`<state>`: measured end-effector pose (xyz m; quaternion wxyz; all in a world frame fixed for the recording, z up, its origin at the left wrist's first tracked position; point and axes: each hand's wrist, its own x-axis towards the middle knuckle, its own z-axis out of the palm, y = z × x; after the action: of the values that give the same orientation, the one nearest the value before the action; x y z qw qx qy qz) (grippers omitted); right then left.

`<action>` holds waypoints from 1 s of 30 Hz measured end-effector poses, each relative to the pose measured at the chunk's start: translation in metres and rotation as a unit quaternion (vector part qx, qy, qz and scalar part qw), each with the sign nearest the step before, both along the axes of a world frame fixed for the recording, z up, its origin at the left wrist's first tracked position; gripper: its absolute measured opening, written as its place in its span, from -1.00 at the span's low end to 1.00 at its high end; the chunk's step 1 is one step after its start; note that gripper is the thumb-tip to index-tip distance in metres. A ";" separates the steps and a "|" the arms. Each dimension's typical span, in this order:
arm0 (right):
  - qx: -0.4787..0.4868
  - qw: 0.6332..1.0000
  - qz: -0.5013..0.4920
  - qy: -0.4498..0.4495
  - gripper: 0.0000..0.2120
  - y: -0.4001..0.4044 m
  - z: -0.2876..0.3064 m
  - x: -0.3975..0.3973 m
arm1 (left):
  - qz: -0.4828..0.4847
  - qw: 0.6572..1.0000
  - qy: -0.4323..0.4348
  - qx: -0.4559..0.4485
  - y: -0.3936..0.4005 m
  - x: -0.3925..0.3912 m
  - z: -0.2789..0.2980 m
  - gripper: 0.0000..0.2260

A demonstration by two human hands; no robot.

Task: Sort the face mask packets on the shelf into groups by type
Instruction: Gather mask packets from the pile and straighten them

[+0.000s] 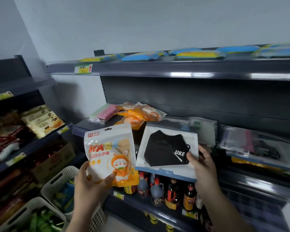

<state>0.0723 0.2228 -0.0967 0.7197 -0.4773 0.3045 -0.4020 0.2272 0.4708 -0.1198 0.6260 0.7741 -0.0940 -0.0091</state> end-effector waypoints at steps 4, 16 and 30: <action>-0.025 0.999 -0.046 0.003 -0.53 -0.014 0.007 0.015 | -0.021 1.000 -0.007 -0.004 -0.010 0.013 0.000 -0.13; -0.142 0.956 -0.126 0.224 -0.42 -0.113 0.009 0.104 | -0.042 0.998 -0.039 0.019 -0.064 0.093 0.017 -0.12; -0.259 0.856 -0.066 0.443 -0.51 -0.159 -0.008 0.177 | -0.045 0.997 -0.060 0.027 -0.117 0.162 0.023 -0.09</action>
<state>0.2491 0.0640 -0.1045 0.3309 -0.7529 0.5063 -0.2593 0.3892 0.3535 -0.0970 0.5968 0.7850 -0.1661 0.0066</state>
